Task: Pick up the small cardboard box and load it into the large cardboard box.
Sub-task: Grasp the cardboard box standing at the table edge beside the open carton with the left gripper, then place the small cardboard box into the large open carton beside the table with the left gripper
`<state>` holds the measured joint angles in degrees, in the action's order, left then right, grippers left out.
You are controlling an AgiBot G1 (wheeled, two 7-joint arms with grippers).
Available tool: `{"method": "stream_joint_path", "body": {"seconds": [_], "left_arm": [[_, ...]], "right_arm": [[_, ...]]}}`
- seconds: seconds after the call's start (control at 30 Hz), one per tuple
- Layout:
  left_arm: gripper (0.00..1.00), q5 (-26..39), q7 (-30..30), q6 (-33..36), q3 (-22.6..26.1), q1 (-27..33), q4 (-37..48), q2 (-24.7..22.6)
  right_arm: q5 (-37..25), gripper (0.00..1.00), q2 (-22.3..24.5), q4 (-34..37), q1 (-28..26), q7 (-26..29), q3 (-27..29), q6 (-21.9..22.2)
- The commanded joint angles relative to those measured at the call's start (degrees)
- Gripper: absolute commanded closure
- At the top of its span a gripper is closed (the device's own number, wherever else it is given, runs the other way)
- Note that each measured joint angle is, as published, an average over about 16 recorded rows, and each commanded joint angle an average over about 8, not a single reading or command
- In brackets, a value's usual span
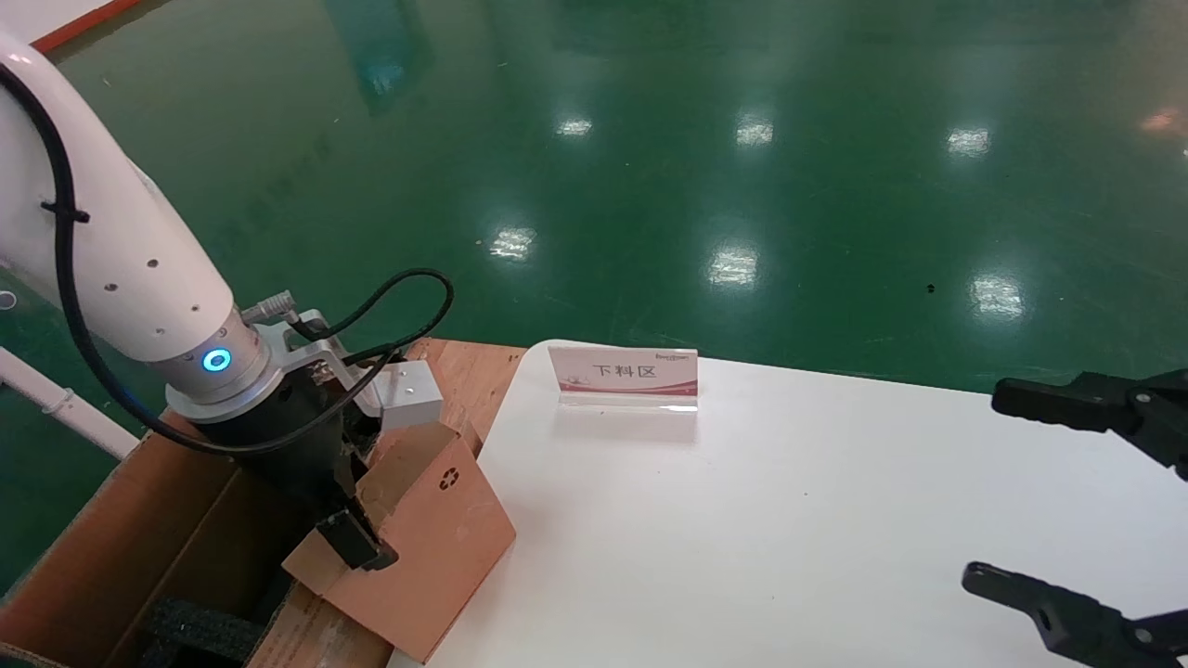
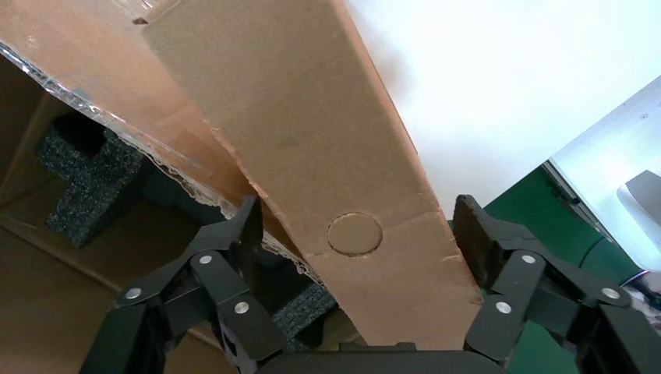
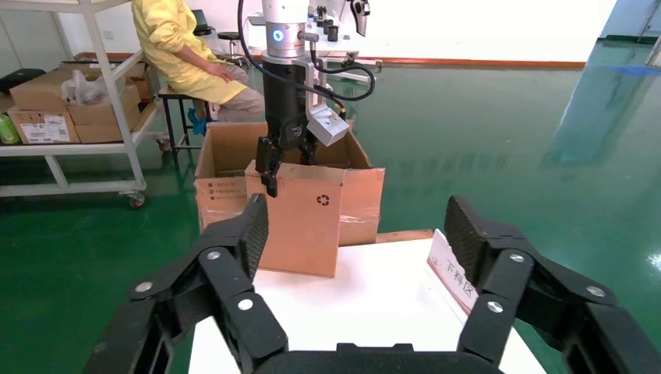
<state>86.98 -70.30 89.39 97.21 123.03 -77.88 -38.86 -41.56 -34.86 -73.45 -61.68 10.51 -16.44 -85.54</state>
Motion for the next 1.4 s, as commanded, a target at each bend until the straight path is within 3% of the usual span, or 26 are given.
{"method": "stream_joint_path", "body": {"seconds": [0.03, 0.8, 1.17, 1.4], "left_arm": [[1.00, 0.01, 0.01, 0.01, -0.06, -0.03, 0.01, 0.01], [1.00, -2.45, 1.88, -0.09, -1.07, 1.83, 1.81, 0.26], [1.00, -12.46, 5.47, 1.67, -3.50, 16.69, 6.13, 3.38], [1.00, -11.96, 10.82, 2.35, 2.24, 29.61, 11.22, 2.66]], "right_arm": [[0.00, 1.00, 0.00, 0.00, 0.00, 0.00, 0.00, 0.00], [0.00, 1.00, 0.00, 0.02, -0.01, -0.01, -0.01, 0.00], [0.02, 1.00, 0.01, 0.05, -0.03, -0.04, -0.06, -0.01], [0.04, 1.00, 0.02, 0.05, -0.04, -0.05, -0.09, 0.00]]}}
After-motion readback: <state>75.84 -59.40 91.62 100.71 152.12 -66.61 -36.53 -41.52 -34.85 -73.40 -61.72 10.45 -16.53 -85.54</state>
